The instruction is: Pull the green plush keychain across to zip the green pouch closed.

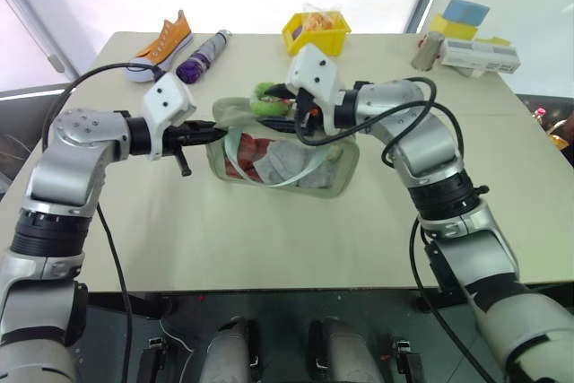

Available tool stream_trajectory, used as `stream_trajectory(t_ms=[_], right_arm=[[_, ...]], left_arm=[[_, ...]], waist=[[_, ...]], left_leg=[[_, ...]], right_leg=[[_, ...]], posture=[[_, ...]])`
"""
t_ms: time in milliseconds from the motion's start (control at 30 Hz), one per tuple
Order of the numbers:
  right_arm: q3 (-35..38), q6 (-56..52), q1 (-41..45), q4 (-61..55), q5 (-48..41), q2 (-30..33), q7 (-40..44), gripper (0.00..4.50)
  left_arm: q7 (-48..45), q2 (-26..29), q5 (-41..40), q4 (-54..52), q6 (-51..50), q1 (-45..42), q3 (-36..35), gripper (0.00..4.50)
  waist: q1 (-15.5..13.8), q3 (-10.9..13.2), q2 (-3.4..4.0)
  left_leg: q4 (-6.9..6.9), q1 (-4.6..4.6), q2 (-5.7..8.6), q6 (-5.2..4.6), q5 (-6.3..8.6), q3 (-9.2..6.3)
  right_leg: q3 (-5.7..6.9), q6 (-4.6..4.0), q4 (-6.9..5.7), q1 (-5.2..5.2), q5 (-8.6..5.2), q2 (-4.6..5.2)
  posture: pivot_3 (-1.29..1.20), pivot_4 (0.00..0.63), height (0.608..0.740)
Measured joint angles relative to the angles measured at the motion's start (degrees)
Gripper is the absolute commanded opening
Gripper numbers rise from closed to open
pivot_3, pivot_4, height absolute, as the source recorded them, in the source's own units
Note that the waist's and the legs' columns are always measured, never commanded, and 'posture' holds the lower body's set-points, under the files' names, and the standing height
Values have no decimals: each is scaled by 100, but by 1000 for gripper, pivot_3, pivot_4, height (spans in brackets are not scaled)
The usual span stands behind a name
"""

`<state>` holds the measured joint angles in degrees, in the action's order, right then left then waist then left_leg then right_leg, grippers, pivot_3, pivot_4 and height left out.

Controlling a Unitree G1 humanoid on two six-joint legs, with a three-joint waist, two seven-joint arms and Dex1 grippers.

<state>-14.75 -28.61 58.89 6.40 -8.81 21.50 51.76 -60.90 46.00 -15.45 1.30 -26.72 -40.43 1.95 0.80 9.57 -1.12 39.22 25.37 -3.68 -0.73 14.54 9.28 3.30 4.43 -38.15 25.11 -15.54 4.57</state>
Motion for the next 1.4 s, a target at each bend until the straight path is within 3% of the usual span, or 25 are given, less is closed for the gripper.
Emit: stream_trajectory(t_ms=[167,200,467,700,867,967,1167,1267,1400], right_arm=[[221,-486,0,-11,-325,-8,53,144],[245,-563,0,-17,-374,-6,50,58],[804,-1229,0,-378,-921,140,-178,58],[965,-1035,-62,-469,0,1970,-681,58],[882,-844,-985,-862,593,2747,-930,58],[941,-1219,-1517,-991,686,2647,-1219,58],[969,-1691,-2602,-1160,654,1487,-1888,58],[839,-1702,-2772,-1076,623,1037,-2046,58],[826,-1567,-2742,-960,626,1028,-2004,58]], left_arm=[[25,-4,9,-12,11,7,0,0],[34,-9,12,-11,11,7,0,0],[113,-54,40,12,71,7,5,0],[112,25,-23,-169,-12,176,-72,0],[143,-14,-105,-402,-158,248,-72,0],[216,-48,-132,-458,-269,256,-69,0],[325,-123,-141,-515,-394,261,-62,0],[350,-122,-140,-572,-424,277,-58,0],[364,-110,-147,-626,-429,328,-67,0]], waist=[[1,0,0],[2,0,0],[-12,0,0],[-2,1,1],[13,0,2],[6,0,2],[-2,-1,2],[0,-1,2],[2,-1,2]], left_leg=[[0,0,-1,0,0,0],[0,0,-1,0,0,0],[0,1,-2,-1,1,-2],[-2,0,0,-5,3,-1],[-4,-3,-1,-4,2,2],[-4,-3,-2,-2,1,2],[-2,-6,1,-1,1,1],[-2,-6,1,-1,1,0],[-3,-9,1,-1,1,-1]], right_leg=[[0,0,0,0,0,0],[0,0,0,0,0,0],[0,0,1,0,0,1],[-2,0,5,1,0,7],[-3,0,6,1,0,2],[-3,0,5,1,0,1],[-2,0,6,-6,0,0],[-3,0,6,-6,0,0],[-3,0,7,-10,0,0]], posture=[[0,150,740],[0,150,740],[0,150,740],[0,150,740],[0,150,740],[0,150,740],[0,150,740],[0,150,740],[0,150,740]])
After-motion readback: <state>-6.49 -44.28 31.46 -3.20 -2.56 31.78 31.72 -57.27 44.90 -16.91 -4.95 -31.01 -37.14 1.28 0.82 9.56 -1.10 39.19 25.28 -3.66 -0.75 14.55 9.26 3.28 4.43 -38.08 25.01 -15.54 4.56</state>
